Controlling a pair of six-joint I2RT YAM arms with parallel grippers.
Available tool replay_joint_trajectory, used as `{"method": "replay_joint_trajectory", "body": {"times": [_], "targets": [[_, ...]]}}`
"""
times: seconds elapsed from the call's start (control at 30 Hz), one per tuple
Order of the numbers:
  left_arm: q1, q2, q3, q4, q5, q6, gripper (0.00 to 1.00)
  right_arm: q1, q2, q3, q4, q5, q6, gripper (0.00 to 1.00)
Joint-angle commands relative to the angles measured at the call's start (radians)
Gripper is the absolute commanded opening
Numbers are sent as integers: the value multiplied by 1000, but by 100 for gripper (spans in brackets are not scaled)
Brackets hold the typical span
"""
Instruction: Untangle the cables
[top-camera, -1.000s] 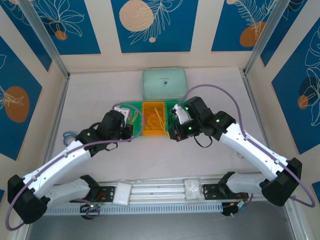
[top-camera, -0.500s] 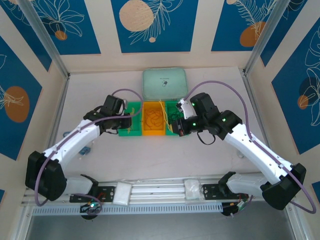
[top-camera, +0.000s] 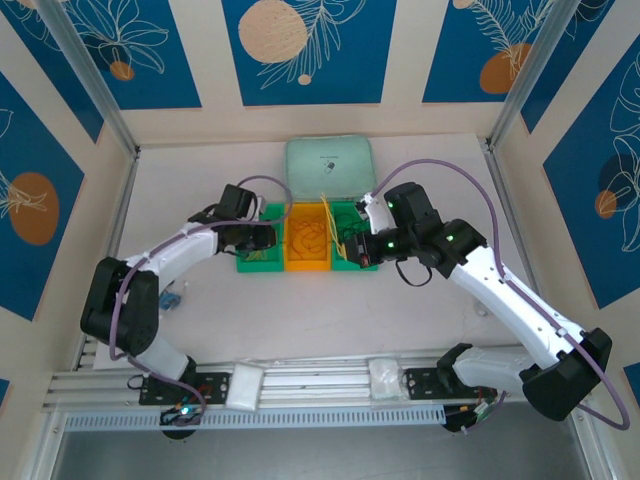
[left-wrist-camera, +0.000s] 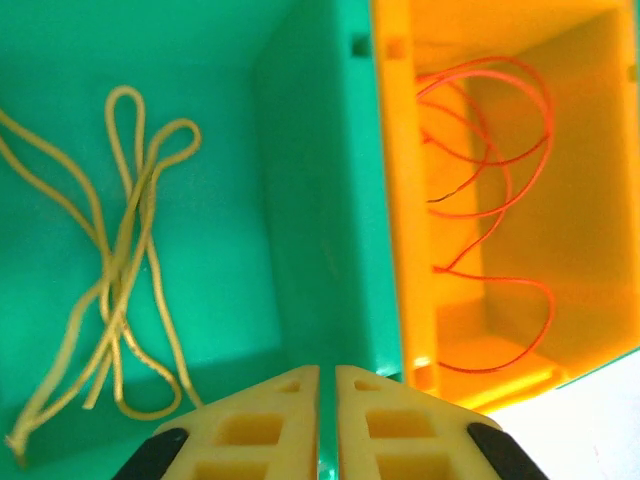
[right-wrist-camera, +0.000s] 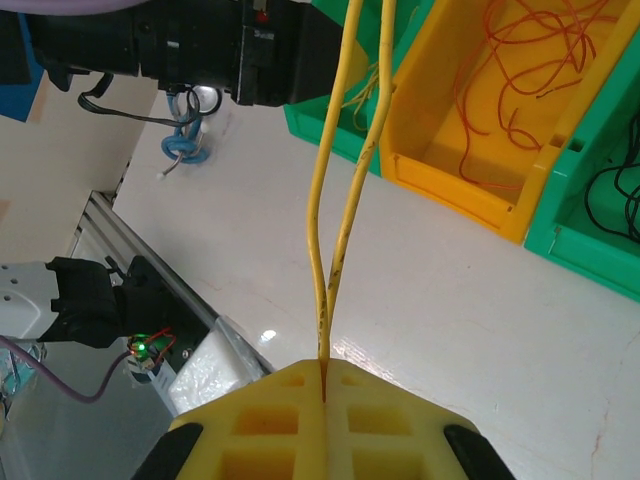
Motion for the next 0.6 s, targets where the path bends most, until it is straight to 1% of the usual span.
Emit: {"method": "replay_joint_trajectory", "body": {"times": [0.0,0.17,0.3,0.43,0.57], "targets": [[10,-56,28,25,28,8,12,-9,-13,-15,8,-33,-11,0],[10,-161,-11,8,36,39,16,-10,12,-20,19,-57,-4,0],[9,-270,-73,32,43,31,21,-4,30,-18,25,-65,2,0],[10,-380,-143,100,109,-18,23,7,39,-23,46,-79,18,0],[10,-472,-233,211,211,-109,25,26,67,-32,88,-96,42,0]]}}
